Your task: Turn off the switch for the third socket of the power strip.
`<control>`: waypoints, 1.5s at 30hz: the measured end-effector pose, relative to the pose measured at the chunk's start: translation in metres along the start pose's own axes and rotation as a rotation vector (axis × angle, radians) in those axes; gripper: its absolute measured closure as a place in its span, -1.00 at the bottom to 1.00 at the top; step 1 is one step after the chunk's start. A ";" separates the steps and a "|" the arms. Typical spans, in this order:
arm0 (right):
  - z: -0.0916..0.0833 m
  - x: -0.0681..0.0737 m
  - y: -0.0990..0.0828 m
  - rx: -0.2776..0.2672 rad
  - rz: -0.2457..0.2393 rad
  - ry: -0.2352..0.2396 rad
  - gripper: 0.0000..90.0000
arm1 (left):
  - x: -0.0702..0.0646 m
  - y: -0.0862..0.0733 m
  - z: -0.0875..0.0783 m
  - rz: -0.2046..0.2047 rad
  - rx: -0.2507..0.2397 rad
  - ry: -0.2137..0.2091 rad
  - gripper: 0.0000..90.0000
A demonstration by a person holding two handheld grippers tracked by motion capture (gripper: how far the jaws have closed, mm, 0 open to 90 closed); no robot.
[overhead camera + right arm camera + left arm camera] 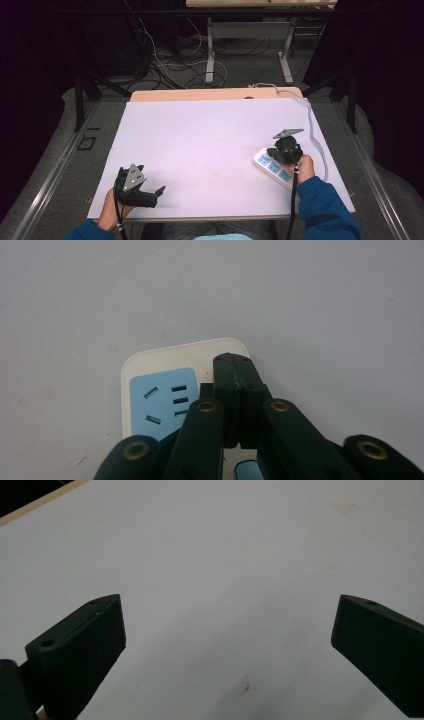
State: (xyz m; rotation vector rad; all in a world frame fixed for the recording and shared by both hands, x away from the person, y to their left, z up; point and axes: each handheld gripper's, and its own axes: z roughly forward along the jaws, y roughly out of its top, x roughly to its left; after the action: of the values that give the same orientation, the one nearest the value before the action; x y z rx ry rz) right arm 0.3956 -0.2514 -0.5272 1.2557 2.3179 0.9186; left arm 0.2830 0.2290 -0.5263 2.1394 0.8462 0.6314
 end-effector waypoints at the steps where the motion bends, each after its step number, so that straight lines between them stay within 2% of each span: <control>1: 0.000 0.000 0.000 -0.002 -0.001 -0.001 1.00 | 0.000 0.000 0.000 -0.003 0.000 -0.003 -0.98; 38: -0.003 0.003 0.002 -0.013 -0.011 -0.020 1.00 | 0.000 0.000 0.000 -0.001 -0.002 -0.006 -0.98; 40: -0.005 0.002 0.002 -0.023 -0.025 -0.024 1.00 | -0.001 0.000 0.000 -0.006 -0.002 -0.009 -0.98; 42: -0.007 0.004 0.003 -0.040 -0.017 -0.023 0.99 | 0.000 0.000 0.000 0.003 -0.002 -0.002 -0.98; 45: -0.011 0.004 0.005 -0.060 -0.025 -0.026 0.90 | 0.000 0.000 0.000 0.003 -0.002 -0.004 -0.98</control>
State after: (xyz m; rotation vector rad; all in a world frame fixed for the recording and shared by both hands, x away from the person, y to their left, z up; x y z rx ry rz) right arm 0.3903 -0.2502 -0.5153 1.2044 2.2638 0.9508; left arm 0.2833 0.2290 -0.5263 2.1400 0.8401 0.6287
